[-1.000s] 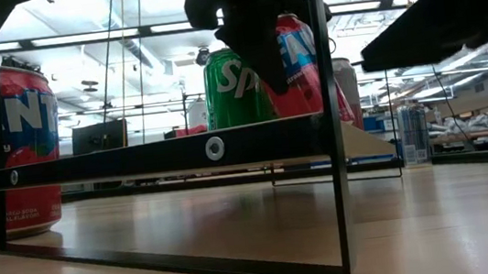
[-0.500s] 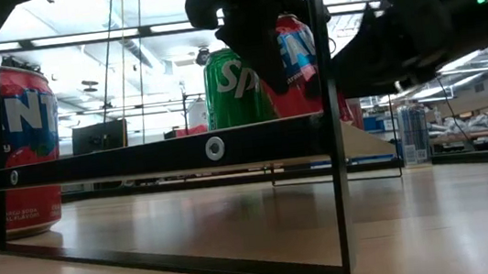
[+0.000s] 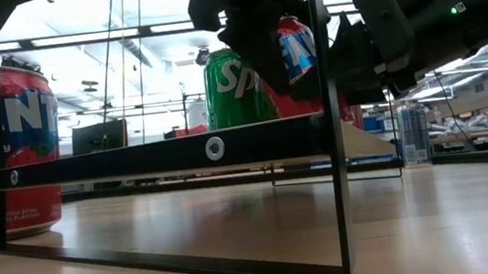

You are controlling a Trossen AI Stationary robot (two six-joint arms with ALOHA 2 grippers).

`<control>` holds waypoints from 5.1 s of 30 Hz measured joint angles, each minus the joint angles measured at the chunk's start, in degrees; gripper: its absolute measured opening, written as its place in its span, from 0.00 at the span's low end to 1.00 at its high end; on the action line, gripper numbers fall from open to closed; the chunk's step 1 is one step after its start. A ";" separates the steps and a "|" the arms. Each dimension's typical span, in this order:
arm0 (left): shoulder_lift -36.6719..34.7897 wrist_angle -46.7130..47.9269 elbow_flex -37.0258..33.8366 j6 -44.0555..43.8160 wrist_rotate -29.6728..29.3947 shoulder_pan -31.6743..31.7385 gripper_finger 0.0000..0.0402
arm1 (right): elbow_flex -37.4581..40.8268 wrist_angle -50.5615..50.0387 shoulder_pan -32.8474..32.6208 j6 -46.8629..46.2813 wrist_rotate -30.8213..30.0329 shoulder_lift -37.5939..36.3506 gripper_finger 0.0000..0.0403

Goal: Place canned beverage on shelf
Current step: Put the top red soda can on the shelf

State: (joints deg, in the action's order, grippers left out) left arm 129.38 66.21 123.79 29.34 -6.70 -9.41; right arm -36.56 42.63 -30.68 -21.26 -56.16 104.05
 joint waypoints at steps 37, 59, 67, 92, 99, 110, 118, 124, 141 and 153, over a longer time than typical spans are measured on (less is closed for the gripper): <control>0.11 -0.14 -0.04 0.14 -2.74 -1.20 0.94 | 0.00 -1.42 0.83 0.52 3.59 -0.15 0.78; -4.78 1.06 0.01 -2.36 -4.14 -2.93 0.99 | -0.04 -1.43 0.87 0.31 3.52 -0.11 0.78; -8.89 2.04 0.07 -4.89 -6.45 -3.78 0.99 | 0.00 -1.07 0.80 1.31 2.60 -0.07 0.78; -15.54 -2.75 -0.46 -13.16 -8.99 -5.07 0.88 | 10.14 19.45 0.41 9.08 -0.72 -0.42 0.78; -15.54 -6.87 -0.48 -12.85 -6.99 -5.11 0.85 | 10.16 21.23 1.60 11.62 -0.32 -0.39 0.78; -16.21 -7.38 -0.60 -12.90 -8.10 -6.36 0.76 | 10.14 23.30 4.83 12.13 2.44 -0.37 0.78; -20.48 -7.23 -0.57 -12.03 -10.01 -7.10 0.75 | 10.14 23.30 7.38 11.95 5.20 -0.37 0.78; -22.36 -7.31 -0.52 -13.31 -10.23 -6.84 0.75 | 10.10 19.96 8.75 8.57 8.07 -0.36 0.78; -22.18 -4.80 -0.55 -13.31 -10.19 -6.80 0.75 | 9.98 16.93 7.93 5.57 8.01 -0.55 0.79; -22.18 -4.86 -0.55 -13.57 -10.19 -6.80 0.75 | 10.10 12.77 7.50 2.35 9.98 -0.33 0.90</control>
State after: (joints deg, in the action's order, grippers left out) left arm 107.20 61.35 123.24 15.77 -16.88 -16.21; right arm -26.46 55.40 -23.18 -18.90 -46.19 103.72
